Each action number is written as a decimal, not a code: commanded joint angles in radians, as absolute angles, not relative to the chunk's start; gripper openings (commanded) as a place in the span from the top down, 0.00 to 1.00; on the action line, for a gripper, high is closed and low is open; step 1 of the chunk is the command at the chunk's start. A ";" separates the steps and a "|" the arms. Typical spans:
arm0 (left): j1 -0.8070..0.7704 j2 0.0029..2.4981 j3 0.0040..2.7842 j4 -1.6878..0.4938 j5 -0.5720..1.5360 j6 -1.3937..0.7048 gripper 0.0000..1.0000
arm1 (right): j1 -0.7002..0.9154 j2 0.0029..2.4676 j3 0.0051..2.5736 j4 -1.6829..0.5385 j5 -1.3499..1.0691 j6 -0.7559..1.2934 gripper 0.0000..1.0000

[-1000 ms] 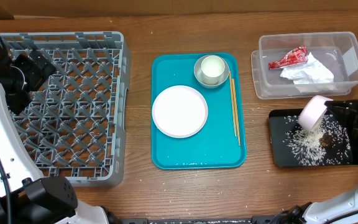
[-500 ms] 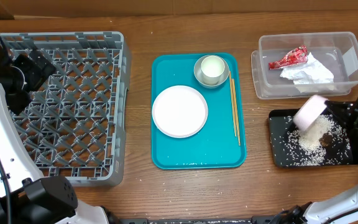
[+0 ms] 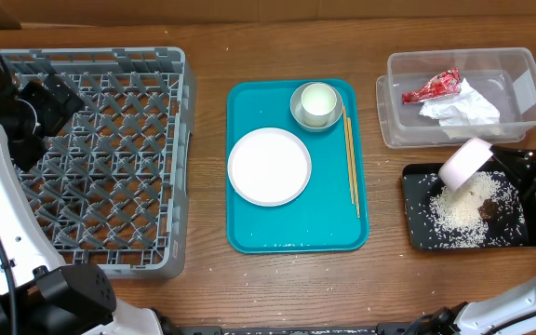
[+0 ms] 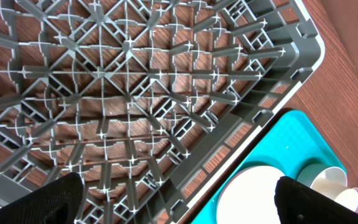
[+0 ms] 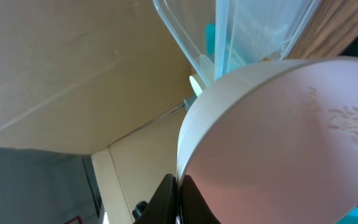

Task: Sort waste into correct bins and load items into the dishwasher
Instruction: 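Tilt the pink bowl to dump rice and food onto the black tray, then carry the emptied pink bowl back and set it on the teal tray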

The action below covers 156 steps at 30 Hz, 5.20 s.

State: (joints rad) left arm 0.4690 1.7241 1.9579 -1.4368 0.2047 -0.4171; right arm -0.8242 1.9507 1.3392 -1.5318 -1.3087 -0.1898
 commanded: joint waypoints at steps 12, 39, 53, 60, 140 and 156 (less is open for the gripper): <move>0.471 1.710 1.971 -1.436 0.202 -0.427 0.00 | -0.839 1.951 1.346 -1.570 -1.387 -0.163 0.96; 0.471 1.710 1.971 -1.436 0.202 -0.427 0.00 | -0.865 1.955 1.346 -1.543 -1.434 0.084 0.96; 0.471 1.710 1.971 -1.436 0.202 -0.427 0.00 | -0.863 1.940 1.381 -1.691 -1.352 -0.223 0.96; 0.471 1.710 1.971 -1.436 0.202 -0.427 0.00 | -0.833 1.811 1.421 -1.696 -1.206 -0.232 0.96; 0.471 1.710 1.971 -1.436 0.202 -0.427 0.00 | 0.936 1.850 1.493 -1.210 0.269 0.906 0.96; 0.471 1.710 1.971 -1.436 0.202 -0.427 0.00 | 0.936 1.850 1.492 -1.227 0.224 0.906 0.95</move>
